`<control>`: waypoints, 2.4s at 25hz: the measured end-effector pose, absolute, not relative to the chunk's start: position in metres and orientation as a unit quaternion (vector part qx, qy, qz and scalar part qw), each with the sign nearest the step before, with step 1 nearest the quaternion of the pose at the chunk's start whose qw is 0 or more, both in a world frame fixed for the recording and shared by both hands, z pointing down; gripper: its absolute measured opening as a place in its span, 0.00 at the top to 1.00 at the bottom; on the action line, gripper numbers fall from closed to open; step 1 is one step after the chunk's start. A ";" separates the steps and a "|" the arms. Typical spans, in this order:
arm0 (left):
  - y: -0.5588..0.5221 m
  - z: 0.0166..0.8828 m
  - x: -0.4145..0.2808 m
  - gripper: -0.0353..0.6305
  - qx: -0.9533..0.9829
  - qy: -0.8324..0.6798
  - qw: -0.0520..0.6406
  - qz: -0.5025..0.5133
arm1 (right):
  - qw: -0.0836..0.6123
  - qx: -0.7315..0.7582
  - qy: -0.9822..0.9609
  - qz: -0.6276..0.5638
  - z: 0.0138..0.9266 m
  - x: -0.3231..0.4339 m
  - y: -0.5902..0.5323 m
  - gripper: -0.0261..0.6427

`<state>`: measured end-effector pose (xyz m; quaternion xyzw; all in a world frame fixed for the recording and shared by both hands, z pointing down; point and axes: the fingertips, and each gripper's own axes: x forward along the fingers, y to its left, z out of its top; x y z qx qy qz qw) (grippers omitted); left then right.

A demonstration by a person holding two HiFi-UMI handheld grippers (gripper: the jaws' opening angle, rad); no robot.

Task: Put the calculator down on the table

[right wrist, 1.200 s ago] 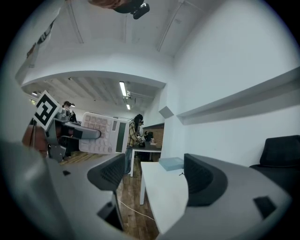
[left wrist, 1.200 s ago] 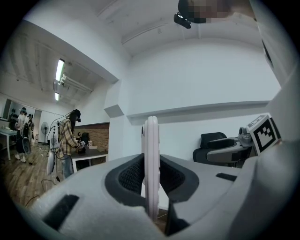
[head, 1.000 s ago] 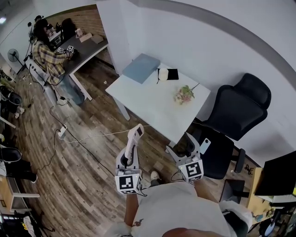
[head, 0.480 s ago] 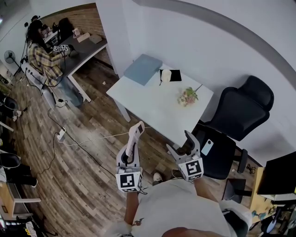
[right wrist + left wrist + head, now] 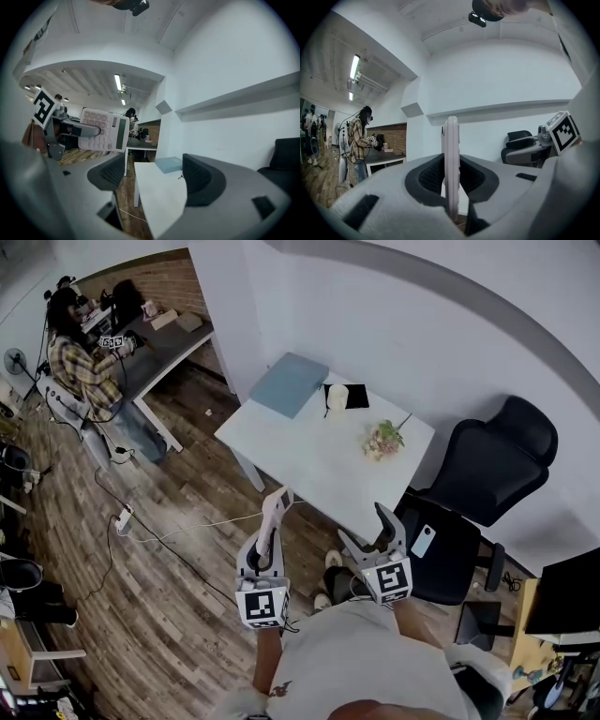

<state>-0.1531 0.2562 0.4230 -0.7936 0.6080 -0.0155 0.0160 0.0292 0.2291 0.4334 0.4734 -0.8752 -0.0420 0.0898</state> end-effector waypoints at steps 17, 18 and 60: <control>0.185 0.426 -0.168 0.86 -0.791 0.611 0.012 -0.025 | 0.082 0.474 -0.876 -0.040 0.439 0.015 0.153 0.40; 0.179 0.427 -0.169 0.86 -0.791 0.612 0.012 -0.025 | 0.082 0.472 -0.877 -0.040 0.439 0.014 0.146 0.40; 0.003 0.413 -0.167 0.86 -0.772 0.634 0.018 -0.051 | 0.077 0.444 -0.893 -0.017 0.430 0.010 -0.042 0.43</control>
